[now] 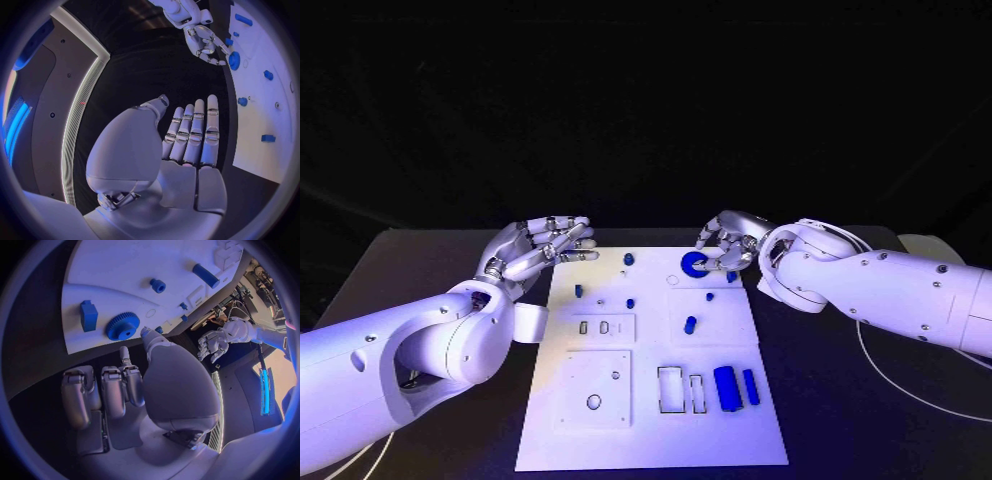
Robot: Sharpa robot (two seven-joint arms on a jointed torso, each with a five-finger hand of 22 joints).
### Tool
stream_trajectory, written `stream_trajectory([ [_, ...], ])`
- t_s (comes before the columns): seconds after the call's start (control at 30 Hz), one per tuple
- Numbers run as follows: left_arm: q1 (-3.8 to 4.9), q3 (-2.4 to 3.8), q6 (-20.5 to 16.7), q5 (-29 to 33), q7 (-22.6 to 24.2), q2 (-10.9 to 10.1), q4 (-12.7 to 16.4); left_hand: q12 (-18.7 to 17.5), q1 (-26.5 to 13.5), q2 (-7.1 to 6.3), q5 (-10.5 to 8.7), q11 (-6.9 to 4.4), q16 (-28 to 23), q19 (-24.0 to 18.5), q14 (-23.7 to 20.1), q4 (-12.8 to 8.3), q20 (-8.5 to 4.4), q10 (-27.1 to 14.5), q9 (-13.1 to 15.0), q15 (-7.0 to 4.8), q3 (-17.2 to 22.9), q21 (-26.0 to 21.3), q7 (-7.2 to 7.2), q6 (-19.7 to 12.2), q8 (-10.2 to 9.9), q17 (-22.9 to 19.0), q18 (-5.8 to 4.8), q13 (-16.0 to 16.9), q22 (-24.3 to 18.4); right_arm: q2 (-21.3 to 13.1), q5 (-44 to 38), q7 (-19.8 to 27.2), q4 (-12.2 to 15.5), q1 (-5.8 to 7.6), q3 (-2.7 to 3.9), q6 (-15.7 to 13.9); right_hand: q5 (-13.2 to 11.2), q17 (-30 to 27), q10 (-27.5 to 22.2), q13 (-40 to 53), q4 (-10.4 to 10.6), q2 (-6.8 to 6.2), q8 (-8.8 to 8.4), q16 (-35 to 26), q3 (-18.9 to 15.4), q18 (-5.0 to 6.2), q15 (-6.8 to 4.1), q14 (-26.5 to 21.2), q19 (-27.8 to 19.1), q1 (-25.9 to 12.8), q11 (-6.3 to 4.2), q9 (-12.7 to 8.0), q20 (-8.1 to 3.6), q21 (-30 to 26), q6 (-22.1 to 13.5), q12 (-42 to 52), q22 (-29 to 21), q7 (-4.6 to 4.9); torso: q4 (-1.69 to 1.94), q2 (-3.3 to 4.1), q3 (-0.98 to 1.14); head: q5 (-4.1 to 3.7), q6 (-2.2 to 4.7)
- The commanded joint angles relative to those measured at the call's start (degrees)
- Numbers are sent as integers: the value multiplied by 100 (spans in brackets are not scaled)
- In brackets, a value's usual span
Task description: Assemble the parts on the task board
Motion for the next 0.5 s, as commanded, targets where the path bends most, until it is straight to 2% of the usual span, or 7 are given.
stream_trajectory([
  [0.03, 6, 5, 101, -18, 57, 15, 2, -28, -17, -21, -1, 22, -34, 10, -28, 0, -1, 26, -9, 4, 28, 30, 120, 14, -30, 7, 71, -3, -8, 50, -130, -80, -53, -9, -7, 79, 36, 1387, 257, 1106, -14, 7, 16, 38, -11, -79, 48, 581, 589, 77, 37, 8, 38, 20, -42, 16, 1510, 3, -14, -6, 6, 2, -10],
  [0.27, 6, 5, 110, -18, 48, 23, -8, -28, -17, -21, -1, 22, -34, 10, -28, 0, -1, 26, -9, 4, 28, 30, 120, 14, -30, 7, 71, -3, -8, 129, -268, -139, -177, -17, -14, 34, 68, 1397, 251, 1111, -40, 32, 21, 42, 27, -79, 56, 583, 589, 157, 45, 8, 47, 20, -50, 21, 1510, 11, -6, -6, 7, -10, -15],
  [0.5, 6, 5, 121, -18, 34, 28, -24, -28, -17, -21, -1, 22, -34, 10, -28, 0, -1, 26, -9, 4, 28, 30, 120, 14, -30, 7, 71, -3, -8, 165, -458, -178, -201, -46, -18, 191, 84, 1404, 243, 1109, -70, 34, 18, 44, 56, -79, 61, 585, 589, 218, 50, 5, 53, 20, -63, 18, 1510, 18, -14, -4, 11, -4, -35],
])
